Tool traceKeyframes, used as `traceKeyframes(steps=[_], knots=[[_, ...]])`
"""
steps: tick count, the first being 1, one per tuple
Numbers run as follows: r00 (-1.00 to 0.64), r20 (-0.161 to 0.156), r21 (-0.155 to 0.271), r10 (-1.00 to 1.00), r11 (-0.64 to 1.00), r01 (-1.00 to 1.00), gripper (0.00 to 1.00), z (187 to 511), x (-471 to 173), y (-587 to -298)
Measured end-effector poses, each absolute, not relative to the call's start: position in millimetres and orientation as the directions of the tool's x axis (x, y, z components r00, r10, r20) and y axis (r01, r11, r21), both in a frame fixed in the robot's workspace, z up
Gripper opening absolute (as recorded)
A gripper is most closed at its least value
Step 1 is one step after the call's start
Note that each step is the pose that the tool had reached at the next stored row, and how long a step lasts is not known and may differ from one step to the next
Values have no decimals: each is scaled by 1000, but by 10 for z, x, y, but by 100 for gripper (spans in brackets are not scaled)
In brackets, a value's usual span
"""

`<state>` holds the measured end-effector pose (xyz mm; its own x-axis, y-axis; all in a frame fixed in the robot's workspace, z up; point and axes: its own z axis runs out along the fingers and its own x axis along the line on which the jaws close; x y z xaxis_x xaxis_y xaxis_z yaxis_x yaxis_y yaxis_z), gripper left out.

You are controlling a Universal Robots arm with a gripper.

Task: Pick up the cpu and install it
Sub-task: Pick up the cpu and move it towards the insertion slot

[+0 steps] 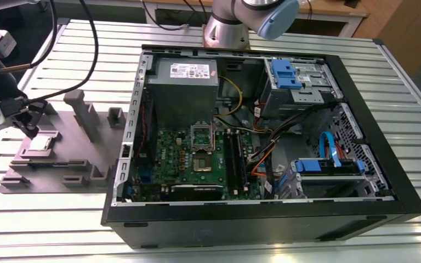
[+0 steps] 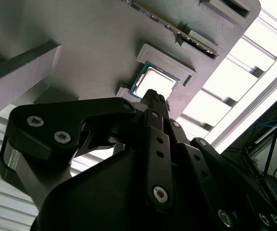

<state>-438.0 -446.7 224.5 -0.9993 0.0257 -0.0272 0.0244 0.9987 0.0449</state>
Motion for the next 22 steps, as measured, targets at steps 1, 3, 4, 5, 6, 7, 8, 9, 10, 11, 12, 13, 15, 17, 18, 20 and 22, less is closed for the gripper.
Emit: traceKeyframes(steps=[1,3,4,5,6,7,8,9,10,11,12,13,15,17,18,20,22], knots=[[-999,-27,45,26,999,24,10,2245,-4380,-4467],[-999,-27,45,26,999,24,10,2245,-4380,-4467],[-999,-27,45,26,999,24,10,2245,-4380,-4467],[-999,-27,45,26,999,24,10,2245,-4380,-4467],[-999,-27,45,26,999,24,10,2241,-4380,-4467],[-999,-28,45,26,999,24,10,2235,-4379,-4466],[-999,-28,45,26,999,24,10,2226,-4379,-4466],[-999,-27,45,26,999,24,10,2215,-4380,-4467],[-999,-27,45,26,999,24,10,2200,-4380,-4467],[-999,-27,45,26,999,24,10,2185,-4380,-4467],[-999,-27,45,26,999,24,10,2169,-4380,-4467],[-999,-27,45,26,999,24,10,2153,-4380,-4467],[-999,-27,45,26,999,24,10,2127,-4380,-4467],[-999,-27,45,26,999,24,10,2111,-4380,-4467],[-999,-27,45,26,999,24,10,2103,-4380,-4467],[-999,-27,44,26,999,24,10,2102,-4380,-4467],[-999,-27,44,26,999,24,10,2100,-4380,-4467]])
